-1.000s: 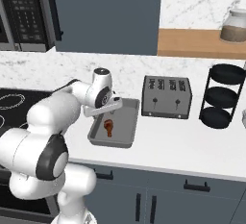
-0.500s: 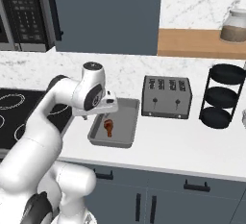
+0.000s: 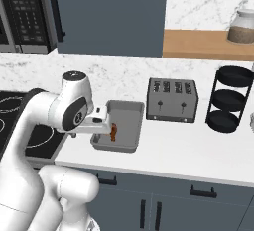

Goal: Place one lemon and one chicken drumstick in each tupperware on the nearby counter, to pack two identical lunches.

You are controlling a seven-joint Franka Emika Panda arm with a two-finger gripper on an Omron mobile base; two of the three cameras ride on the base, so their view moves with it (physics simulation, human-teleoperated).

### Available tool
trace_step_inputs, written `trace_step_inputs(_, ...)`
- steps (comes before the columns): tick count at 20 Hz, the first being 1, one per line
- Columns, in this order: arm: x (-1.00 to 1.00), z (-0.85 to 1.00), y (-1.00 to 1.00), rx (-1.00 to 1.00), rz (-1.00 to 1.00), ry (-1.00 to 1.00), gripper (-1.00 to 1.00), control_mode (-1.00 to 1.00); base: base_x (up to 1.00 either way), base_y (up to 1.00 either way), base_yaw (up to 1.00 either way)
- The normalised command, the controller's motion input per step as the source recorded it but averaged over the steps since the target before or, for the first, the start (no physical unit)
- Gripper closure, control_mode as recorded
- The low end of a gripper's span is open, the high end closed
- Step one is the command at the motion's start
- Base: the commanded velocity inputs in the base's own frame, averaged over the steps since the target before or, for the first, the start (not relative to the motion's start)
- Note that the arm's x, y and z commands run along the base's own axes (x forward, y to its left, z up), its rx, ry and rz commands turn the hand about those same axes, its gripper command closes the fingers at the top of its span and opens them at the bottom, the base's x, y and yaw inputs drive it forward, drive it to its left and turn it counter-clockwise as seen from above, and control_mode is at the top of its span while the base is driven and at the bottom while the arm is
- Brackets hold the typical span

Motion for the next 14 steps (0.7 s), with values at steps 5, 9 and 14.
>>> trace_step_inputs(5, -0.90, 0.64, 0.00, 0.00, -0.04, 0.00, -1.00, -1.00, 0.00, 0.00, 0.00)
trace_step_inputs(9, -0.77, 0.32, 0.00, 0.00, 0.01, -0.14, -1.00, -1.00, 0.00, 0.00, 0.00)
trace_step_inputs(14, 0.00, 0.00, 0.00, 0.00, 0.00, 0.00, -1.00, -1.00, 0.00, 0.00, 0.00)
